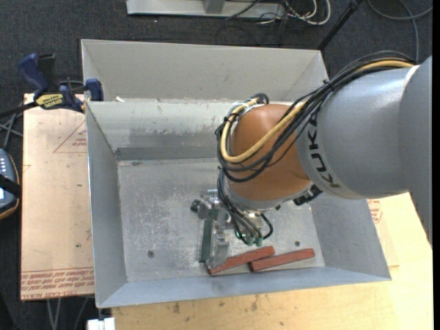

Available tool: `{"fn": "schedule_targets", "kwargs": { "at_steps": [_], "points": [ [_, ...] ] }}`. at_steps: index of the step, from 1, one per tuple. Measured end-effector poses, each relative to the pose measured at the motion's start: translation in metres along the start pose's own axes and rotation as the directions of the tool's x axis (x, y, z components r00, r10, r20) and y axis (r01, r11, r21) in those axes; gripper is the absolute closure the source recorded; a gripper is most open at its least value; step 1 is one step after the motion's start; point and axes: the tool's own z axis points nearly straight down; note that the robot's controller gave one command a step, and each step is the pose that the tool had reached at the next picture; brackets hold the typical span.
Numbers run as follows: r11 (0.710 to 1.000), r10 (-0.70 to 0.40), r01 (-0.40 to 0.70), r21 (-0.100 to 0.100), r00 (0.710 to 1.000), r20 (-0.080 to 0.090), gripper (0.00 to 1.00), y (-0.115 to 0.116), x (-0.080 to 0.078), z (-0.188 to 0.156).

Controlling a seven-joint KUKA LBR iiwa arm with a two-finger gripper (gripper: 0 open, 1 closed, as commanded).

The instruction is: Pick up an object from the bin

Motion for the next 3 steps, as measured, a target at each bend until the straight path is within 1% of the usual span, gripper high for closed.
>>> {"fn": "schedule_targets", "kwargs": {
  "at_steps": [1, 2, 3],
  "points": [
    [1.000, 0.003, -0.003, -0.001, 1.000, 0.007, 0.00, -0.001, -0.002, -0.004],
    [0.999, -0.054, 0.054, -0.002, 0.998, 0.014, 0.00, -0.006, -0.005, 0.011],
    [0.962, -0.274, 0.274, 0.002, 0.962, 0.011, 0.00, -0.011, -0.004, 0.060]
  ]
}}
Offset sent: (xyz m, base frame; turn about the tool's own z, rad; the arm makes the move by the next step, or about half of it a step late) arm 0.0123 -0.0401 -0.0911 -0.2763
